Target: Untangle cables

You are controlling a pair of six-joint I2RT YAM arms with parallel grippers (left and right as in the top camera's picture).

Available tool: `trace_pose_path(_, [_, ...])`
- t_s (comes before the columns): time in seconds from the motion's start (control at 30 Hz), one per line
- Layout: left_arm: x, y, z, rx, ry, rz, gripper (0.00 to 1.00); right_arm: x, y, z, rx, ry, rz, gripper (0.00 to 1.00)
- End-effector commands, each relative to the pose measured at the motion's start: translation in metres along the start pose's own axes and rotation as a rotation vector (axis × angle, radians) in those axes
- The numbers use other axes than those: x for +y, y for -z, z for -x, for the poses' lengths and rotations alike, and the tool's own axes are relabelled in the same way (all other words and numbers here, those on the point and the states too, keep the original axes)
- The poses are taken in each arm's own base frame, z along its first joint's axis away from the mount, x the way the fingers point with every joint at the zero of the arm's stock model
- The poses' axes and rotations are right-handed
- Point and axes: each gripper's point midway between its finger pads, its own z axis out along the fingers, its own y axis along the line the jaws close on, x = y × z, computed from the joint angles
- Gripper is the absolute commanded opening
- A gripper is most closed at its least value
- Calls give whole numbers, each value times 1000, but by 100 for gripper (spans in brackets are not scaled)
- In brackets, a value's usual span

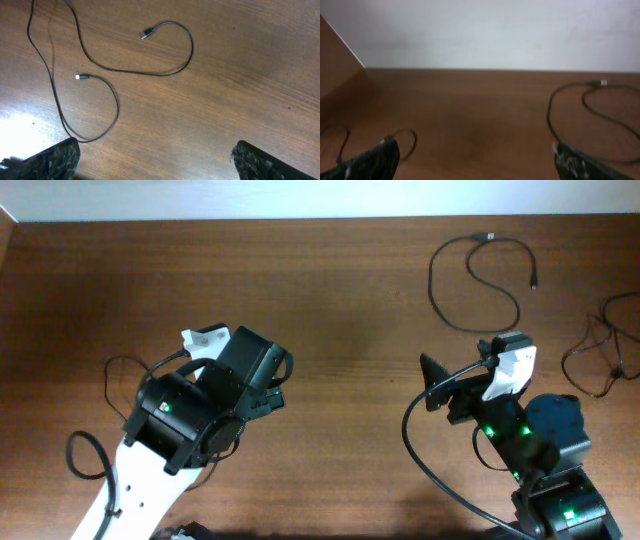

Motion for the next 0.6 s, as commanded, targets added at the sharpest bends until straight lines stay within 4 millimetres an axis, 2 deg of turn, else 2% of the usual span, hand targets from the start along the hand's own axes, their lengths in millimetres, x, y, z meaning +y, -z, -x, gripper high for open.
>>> trace_pose_path(0.0, [1,1,1,-5,-10,2,99,-7,7,-31,136,-1,-34,99])
trace_pose_path(0.07, [-8,1,-7,40,0,-49,99,-15,15,-75,321,-13,-71,99])
trace_pose_path(0.1, [-10,1,-9,55,-1,-60,99,-17,18,-87,374,-16,-81,99])
trace_pose_path(0.13, [-5,1,-6,37,-6,-34,99,-19,23,-100,432,-20,-93,98])
trace_pose_path(0.17, [11,1,-3,8,27,42,99,-21,28,-109,475,-23,-101,99])
trace_pose_path(0.23, [42,0,-11,8,361,178,99,-22,30,-113,492,-24,-104,99])
trace_pose_path(0.27, [53,-2,-11,-3,476,220,99,-22,30,-113,492,-24,-104,98])
trace_pose_path(0.3, [54,-11,-8,-25,627,222,99,-22,30,-113,492,-23,-104,98])
trace_pose_path(0.37, [45,-24,4,-85,661,187,99,-22,30,-113,492,-24,-104,98])
trace_pose_path(0.43, [59,-29,12,-175,641,254,99,-22,30,-113,492,-23,-104,98])
trace_pose_path(0.5, [71,-27,11,-207,612,310,99,-22,30,-113,492,-23,-104,99])
trace_pose_path(0.53, [79,-24,12,-223,586,345,99,-16,29,-113,491,-76,-83,99])
trace_pose_path(0.57, [85,-21,22,-265,465,381,99,-14,29,-113,490,-120,-80,99])
